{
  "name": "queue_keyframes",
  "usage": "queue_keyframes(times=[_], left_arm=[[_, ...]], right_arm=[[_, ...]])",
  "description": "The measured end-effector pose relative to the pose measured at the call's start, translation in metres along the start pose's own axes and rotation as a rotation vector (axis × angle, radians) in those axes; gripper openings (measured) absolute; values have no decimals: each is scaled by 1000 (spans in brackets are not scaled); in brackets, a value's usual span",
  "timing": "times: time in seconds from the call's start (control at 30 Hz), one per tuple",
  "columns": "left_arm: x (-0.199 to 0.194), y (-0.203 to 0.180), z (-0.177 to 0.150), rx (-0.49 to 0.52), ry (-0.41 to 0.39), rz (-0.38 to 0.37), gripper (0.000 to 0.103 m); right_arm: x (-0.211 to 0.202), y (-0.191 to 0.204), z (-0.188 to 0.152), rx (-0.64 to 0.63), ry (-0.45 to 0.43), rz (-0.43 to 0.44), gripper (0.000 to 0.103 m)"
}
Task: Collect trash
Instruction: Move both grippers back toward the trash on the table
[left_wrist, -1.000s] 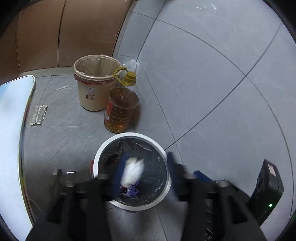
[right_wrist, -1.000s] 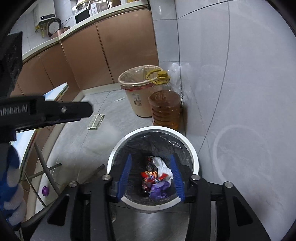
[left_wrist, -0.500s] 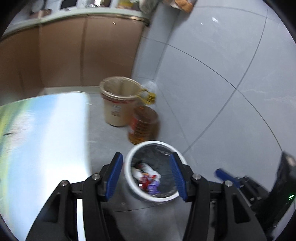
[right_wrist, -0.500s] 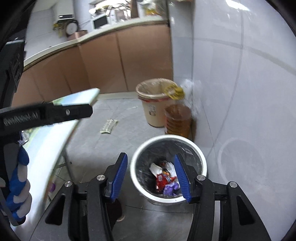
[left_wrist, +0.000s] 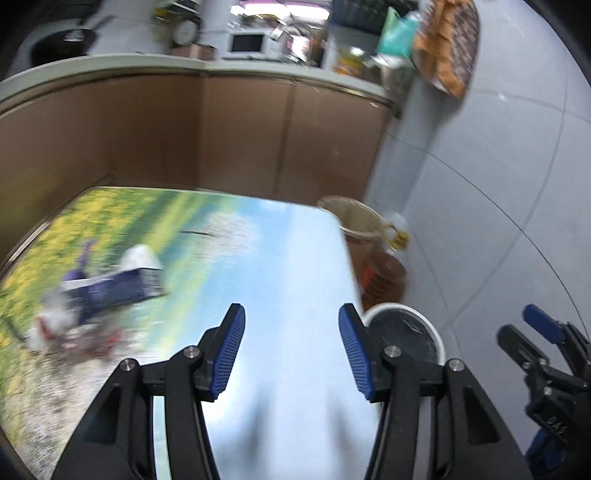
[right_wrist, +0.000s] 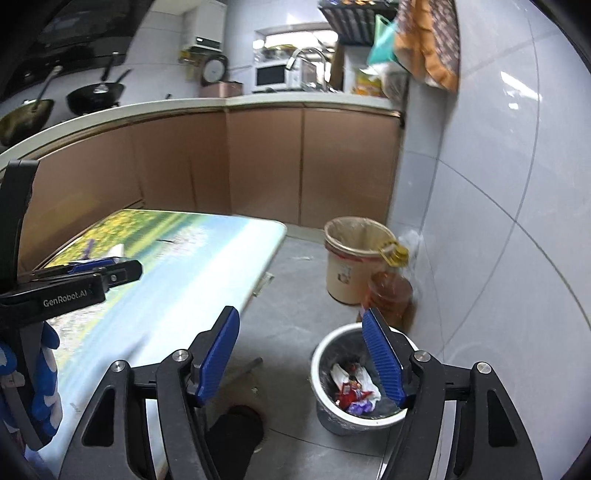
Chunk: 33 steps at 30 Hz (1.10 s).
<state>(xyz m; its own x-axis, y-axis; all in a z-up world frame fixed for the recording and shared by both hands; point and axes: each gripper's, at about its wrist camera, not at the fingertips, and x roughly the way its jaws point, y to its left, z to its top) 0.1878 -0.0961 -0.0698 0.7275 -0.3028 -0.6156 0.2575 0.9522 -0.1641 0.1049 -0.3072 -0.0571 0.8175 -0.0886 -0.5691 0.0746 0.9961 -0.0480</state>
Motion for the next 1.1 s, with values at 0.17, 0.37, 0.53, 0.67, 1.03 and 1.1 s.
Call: queue_keyframes(times=[0.17, 0.37, 0.53, 0.67, 1.03, 1.1], left_arm=[[-33, 29, -9, -36, -58, 81, 51], [-65, 53, -23, -66, -72, 123, 51], [-90, 65, -38, -84, -81, 148, 52], [-111, 72, -46, -80, -101, 170, 54], [-175, 96, -70, -104, -168, 212, 67], [-188, 107, -77, -123, -184, 227, 71]], right_arm=[[-21, 23, 4, -29, -28, 38, 70], [-45, 42, 5, -61, -60, 69, 72], [-65, 55, 6, -89, -86, 81, 75], [-84, 64, 6, -110, -109, 87, 77], [-130, 90, -1, -157, -160, 127, 81], [-135, 93, -4, -154, -156, 148, 83]])
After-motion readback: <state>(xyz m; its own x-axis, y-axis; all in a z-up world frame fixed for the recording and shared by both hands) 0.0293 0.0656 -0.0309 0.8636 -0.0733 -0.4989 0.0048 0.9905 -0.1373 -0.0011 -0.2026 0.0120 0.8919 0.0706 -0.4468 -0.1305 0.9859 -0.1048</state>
